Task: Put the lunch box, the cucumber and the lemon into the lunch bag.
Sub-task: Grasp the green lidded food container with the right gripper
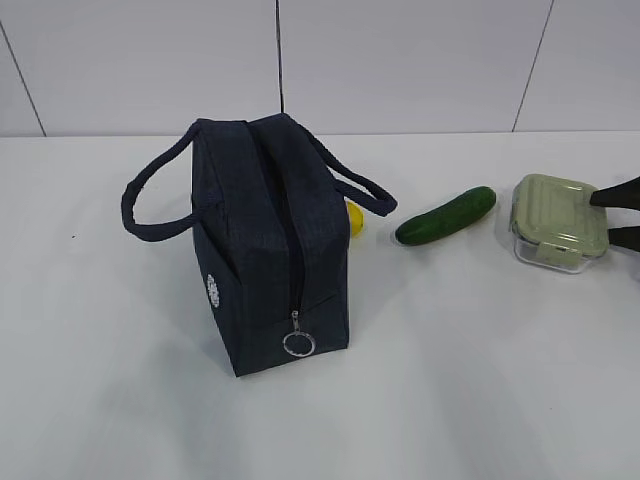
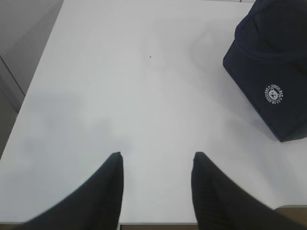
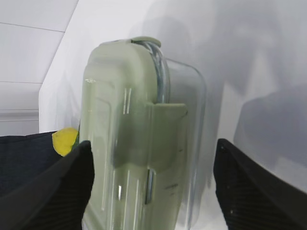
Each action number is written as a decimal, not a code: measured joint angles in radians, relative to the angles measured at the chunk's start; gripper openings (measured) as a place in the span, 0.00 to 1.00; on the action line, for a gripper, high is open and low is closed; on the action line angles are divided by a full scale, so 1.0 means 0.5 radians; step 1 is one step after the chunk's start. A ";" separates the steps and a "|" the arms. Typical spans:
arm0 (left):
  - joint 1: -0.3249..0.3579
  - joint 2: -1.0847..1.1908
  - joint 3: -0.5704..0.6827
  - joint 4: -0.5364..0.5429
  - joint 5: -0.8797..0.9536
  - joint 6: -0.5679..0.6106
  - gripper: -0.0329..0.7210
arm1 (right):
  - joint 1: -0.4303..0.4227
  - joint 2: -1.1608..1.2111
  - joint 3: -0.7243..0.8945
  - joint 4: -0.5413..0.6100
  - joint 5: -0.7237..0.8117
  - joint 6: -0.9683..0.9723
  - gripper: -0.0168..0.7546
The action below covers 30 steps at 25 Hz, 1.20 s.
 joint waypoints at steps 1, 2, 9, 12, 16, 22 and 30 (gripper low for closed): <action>0.000 0.000 0.000 0.000 0.004 0.000 0.49 | 0.000 0.000 0.000 -0.004 0.000 -0.002 0.77; 0.000 0.000 0.000 0.000 0.008 0.000 0.49 | 0.009 0.000 0.000 -0.004 0.000 -0.002 0.77; 0.000 0.000 0.000 0.000 0.012 0.000 0.49 | 0.018 -0.024 0.000 -0.008 0.000 -0.002 0.77; 0.000 0.000 0.000 0.000 -0.012 0.000 0.49 | 0.018 -0.024 0.000 -0.004 0.000 -0.002 0.77; 0.000 0.000 0.000 0.000 -0.073 0.001 0.49 | 0.027 -0.024 0.000 -0.004 0.000 -0.002 0.77; 0.000 0.000 0.000 0.000 -0.103 0.001 0.49 | 0.094 -0.024 0.000 -0.012 -0.004 -0.002 0.77; 0.000 0.000 0.000 -0.007 -0.103 0.001 0.49 | 0.112 -0.024 0.000 -0.022 0.000 -0.002 0.77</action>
